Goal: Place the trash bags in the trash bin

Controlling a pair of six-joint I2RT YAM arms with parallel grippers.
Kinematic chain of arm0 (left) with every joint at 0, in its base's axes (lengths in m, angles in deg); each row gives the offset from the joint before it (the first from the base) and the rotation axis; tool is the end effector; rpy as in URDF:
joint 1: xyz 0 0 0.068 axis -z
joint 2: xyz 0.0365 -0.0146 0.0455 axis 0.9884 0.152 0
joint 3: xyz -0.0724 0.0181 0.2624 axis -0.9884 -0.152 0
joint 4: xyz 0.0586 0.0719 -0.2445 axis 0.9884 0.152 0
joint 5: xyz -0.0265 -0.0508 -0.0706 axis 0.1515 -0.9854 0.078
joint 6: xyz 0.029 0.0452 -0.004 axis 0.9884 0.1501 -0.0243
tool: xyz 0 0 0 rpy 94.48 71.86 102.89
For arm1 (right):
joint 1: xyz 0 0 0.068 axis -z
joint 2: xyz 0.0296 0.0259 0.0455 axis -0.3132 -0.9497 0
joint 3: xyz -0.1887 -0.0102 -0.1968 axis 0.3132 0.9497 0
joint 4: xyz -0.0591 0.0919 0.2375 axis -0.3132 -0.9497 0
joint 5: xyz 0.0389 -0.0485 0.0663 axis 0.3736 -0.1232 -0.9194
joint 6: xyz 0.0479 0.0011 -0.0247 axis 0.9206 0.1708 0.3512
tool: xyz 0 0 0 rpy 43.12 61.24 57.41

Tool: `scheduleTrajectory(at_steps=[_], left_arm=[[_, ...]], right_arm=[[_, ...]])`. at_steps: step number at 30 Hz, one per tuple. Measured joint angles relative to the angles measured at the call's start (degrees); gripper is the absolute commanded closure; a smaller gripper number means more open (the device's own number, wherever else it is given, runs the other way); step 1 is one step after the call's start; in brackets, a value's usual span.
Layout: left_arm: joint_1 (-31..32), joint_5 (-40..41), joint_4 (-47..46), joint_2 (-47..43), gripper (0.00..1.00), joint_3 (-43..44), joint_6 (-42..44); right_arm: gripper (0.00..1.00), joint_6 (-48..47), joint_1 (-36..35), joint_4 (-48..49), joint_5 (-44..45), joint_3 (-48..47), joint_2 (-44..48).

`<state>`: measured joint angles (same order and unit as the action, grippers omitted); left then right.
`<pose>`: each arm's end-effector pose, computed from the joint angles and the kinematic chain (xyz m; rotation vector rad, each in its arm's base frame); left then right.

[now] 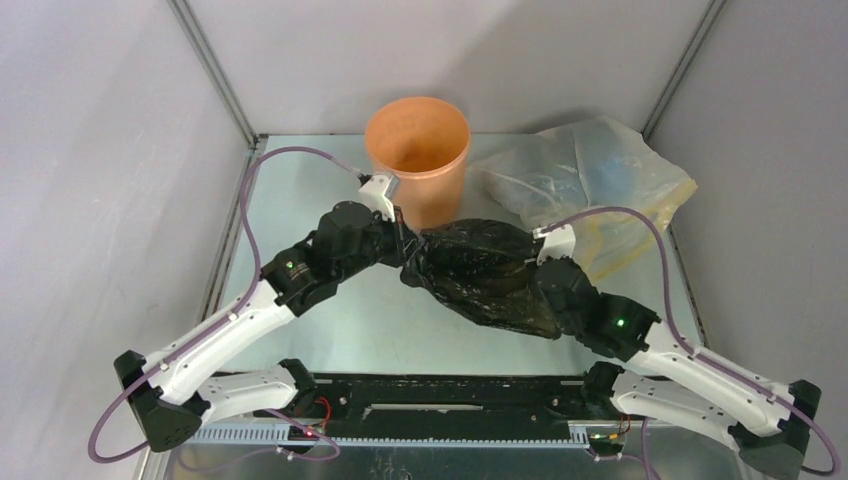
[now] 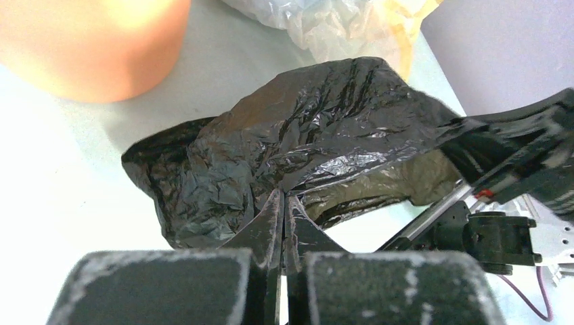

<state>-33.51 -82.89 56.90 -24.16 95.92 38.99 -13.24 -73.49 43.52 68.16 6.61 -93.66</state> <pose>0.1573 -0.1679 0.3683 0.2747 2.0221 -0.7632 0.1149 0.1242 0.2872 -0.2454 1.9839 0.0357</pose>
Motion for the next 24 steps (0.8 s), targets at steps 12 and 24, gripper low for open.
scheduleTrajectory(at_steps=[12, 24], left_arm=[[-2.0, -2.0, 6.2, 0.6, 1.00, 15.0, 3.3], [-10.8, -9.4, 6.3, 4.9, 1.00, 36.8, 4.0]], right_arm=[[1.00, -6.1, 2.7, -1.2, -10.9, -23.2, 0.2], [1.00, -13.9, 5.8, 4.7, -18.0, -46.5, -10.4]])
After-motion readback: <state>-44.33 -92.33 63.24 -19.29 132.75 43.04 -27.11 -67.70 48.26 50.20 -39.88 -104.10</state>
